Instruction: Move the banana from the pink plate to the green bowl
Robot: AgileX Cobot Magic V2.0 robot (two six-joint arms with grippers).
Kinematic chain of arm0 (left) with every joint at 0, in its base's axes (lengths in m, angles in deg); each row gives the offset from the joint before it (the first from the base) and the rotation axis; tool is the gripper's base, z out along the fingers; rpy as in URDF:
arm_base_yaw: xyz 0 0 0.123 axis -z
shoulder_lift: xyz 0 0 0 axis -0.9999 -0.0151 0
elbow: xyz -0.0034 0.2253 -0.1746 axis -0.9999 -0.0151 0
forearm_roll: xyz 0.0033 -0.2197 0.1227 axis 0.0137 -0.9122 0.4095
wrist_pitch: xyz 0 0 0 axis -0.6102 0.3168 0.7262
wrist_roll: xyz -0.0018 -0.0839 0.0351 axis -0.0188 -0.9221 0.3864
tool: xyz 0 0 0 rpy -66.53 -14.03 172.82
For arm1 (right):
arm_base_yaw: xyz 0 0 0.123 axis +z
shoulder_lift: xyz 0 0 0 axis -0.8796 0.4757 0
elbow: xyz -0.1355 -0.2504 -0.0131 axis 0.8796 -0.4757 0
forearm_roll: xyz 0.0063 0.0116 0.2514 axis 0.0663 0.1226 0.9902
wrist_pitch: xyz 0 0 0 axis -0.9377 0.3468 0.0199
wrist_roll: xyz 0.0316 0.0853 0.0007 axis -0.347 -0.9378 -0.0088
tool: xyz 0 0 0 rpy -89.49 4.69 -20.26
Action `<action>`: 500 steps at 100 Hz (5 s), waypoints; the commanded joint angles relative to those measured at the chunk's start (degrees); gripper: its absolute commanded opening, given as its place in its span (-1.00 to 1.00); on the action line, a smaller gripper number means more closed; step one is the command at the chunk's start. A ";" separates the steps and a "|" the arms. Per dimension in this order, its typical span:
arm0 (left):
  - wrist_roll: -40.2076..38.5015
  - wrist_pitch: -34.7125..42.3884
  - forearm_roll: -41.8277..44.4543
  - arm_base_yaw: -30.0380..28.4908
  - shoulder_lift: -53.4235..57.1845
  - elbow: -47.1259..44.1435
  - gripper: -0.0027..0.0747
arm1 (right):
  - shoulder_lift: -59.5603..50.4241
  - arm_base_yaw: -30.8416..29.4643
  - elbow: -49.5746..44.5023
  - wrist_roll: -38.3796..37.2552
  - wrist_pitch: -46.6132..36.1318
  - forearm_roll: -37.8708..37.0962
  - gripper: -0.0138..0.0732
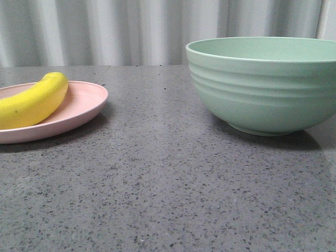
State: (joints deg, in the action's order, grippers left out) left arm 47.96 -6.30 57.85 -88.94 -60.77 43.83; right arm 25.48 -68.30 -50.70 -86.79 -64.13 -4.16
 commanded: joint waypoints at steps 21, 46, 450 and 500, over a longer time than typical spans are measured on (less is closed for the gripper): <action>-0.45 11.26 -0.29 -0.04 -7.03 2.31 -0.47 | 9.16 0.14 5.04 0.34 -5.36 0.24 -0.85; -0.45 16.67 -0.54 -0.04 -9.37 2.71 0.07 | 9.46 0.14 5.04 0.34 -3.35 0.24 -0.85; 8.84 -28.29 -3.40 48.89 -51.43 45.45 -0.98 | 67.24 39.27 59.15 2.93 6.55 25.90 0.19; 8.48 -29.29 -3.49 48.78 -51.43 45.45 -0.34 | 69.33 39.27 59.83 2.93 7.14 27.28 -0.79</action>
State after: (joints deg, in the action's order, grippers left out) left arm 56.42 -38.65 54.57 -40.53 -113.85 87.21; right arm 96.51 -28.98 7.34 -86.45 -54.85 24.38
